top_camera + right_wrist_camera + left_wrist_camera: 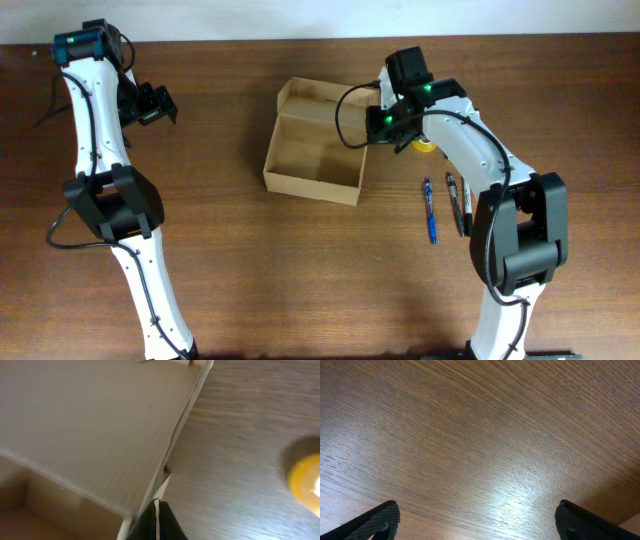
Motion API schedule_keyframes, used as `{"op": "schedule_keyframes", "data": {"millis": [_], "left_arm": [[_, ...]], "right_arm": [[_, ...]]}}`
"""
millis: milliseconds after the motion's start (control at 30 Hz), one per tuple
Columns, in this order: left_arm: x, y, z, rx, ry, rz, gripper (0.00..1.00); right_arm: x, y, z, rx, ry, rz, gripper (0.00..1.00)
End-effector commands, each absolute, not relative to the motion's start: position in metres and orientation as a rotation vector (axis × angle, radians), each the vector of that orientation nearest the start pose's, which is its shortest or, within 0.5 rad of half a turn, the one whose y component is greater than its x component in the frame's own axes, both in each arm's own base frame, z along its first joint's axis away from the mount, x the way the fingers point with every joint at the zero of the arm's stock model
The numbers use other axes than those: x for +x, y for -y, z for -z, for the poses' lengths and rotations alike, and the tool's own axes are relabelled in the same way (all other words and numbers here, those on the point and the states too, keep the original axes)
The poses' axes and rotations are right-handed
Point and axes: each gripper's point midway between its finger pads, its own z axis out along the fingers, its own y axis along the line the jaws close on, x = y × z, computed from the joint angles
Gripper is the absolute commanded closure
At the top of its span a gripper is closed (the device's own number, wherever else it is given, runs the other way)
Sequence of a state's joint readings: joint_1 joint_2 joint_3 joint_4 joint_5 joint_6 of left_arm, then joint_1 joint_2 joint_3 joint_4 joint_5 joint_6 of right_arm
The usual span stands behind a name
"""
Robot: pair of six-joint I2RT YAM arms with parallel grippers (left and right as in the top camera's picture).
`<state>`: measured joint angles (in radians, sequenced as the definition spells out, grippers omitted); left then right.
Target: Pack container
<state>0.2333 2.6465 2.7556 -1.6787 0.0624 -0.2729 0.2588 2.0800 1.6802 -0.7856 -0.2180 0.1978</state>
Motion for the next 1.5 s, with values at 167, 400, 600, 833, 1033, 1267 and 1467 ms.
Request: {"op": "schedule_keyframes", "data": {"millis": [167, 400, 600, 833, 1033, 1267, 1467], "left_arm": [[0.477, -0.106, -0.074, -0.793, -3.051, 0.082, 0.0], [0.477, -0.106, -0.074, -0.793, -3.051, 0.082, 0.0], [0.477, -0.106, -0.074, -0.793, -3.051, 0.081, 0.0], [0.477, -0.106, -0.074, -0.793, -3.051, 0.082, 0.0], [0.477, -0.106, -0.074, -0.793, -3.051, 0.082, 0.0], [0.477, -0.106, -0.074, -0.793, -3.051, 0.082, 0.0], [0.477, -0.106, -0.074, -0.793, -3.051, 0.082, 0.0]], "right_arm": [[0.463, -0.149, -0.089, -0.203, -2.789, -0.33, 0.96], [0.473, -0.102, -0.12, -0.083, -2.804, -0.168, 0.96], [0.475, -0.075, -0.119, 0.062, -2.821, -0.162, 0.96], [0.484, -0.067, -0.108, 0.086, -2.817, -0.143, 0.96], [0.487, -0.062, -0.077, 0.097, -2.865, -0.107, 0.96], [0.489, -0.061, -0.053, 0.1, -2.9, -0.088, 0.73], [0.492, -0.058, -0.046, 0.093, -2.9, -0.055, 0.64]]}}
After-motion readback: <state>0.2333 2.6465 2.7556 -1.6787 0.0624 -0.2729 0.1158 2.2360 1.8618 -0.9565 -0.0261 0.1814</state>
